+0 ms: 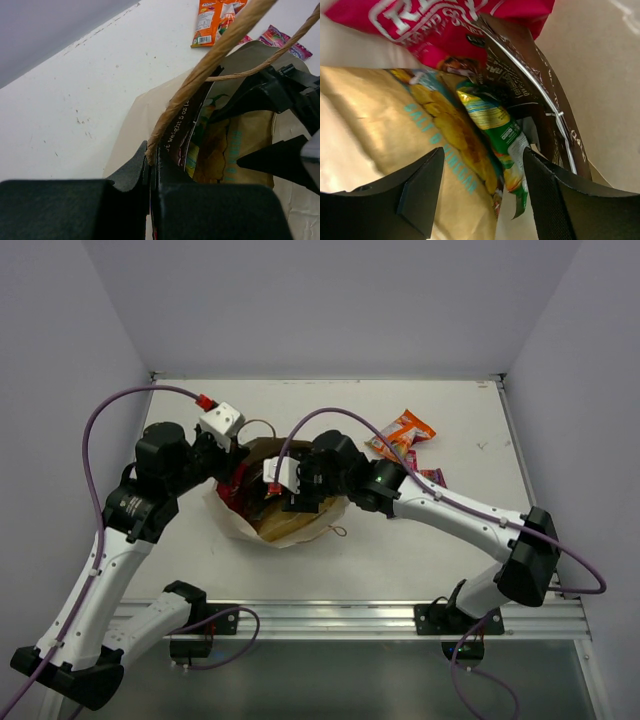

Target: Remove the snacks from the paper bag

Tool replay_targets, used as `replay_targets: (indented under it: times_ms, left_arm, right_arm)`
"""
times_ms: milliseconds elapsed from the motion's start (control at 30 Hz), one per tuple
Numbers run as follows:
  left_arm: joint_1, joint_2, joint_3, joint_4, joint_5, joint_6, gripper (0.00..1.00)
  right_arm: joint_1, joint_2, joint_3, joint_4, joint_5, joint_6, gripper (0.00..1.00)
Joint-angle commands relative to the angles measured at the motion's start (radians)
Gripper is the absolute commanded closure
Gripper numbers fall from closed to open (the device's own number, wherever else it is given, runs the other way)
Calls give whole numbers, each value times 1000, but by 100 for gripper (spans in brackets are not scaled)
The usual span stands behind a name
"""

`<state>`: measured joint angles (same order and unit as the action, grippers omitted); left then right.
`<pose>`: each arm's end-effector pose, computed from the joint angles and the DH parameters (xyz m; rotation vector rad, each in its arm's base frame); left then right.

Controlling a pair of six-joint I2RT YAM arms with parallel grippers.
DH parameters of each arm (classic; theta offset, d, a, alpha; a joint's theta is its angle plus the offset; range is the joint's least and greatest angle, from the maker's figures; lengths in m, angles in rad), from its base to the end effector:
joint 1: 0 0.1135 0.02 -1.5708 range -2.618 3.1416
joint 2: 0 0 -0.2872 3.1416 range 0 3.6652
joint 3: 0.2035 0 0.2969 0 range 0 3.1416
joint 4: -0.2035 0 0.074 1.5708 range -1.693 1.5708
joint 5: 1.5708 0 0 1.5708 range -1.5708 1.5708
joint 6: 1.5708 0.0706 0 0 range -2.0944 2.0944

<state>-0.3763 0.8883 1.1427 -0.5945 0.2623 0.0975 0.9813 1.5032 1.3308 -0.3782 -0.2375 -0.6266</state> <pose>0.2157 -0.1049 0.4202 0.6229 1.8193 -0.4382 0.2191 0.3574 0.3347 -1.6355 1.3781 0.4612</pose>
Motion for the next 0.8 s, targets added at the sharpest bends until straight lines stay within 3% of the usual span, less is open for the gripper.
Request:
replay_targets:
  times_ms: [0,333,533,567,767]
  left_arm:
    - [-6,-3,55,38,49,-5,100]
    - [-7,8,63,36,68,-22,100]
    - [-6,8,58,36,63,-19,100]
    - [-6,8,58,36,63,-19,100]
    - [-6,14,52,36,52,-18,100]
  right_arm:
    - [0,29,13,73,46,-54,32]
    - [0,156,2,162,127,-101,28]
    - [0,213,8,173,133,-114,32]
    - [0,218,8,173,132,-113,34]
    - [5,190,10,153,115,-96,85]
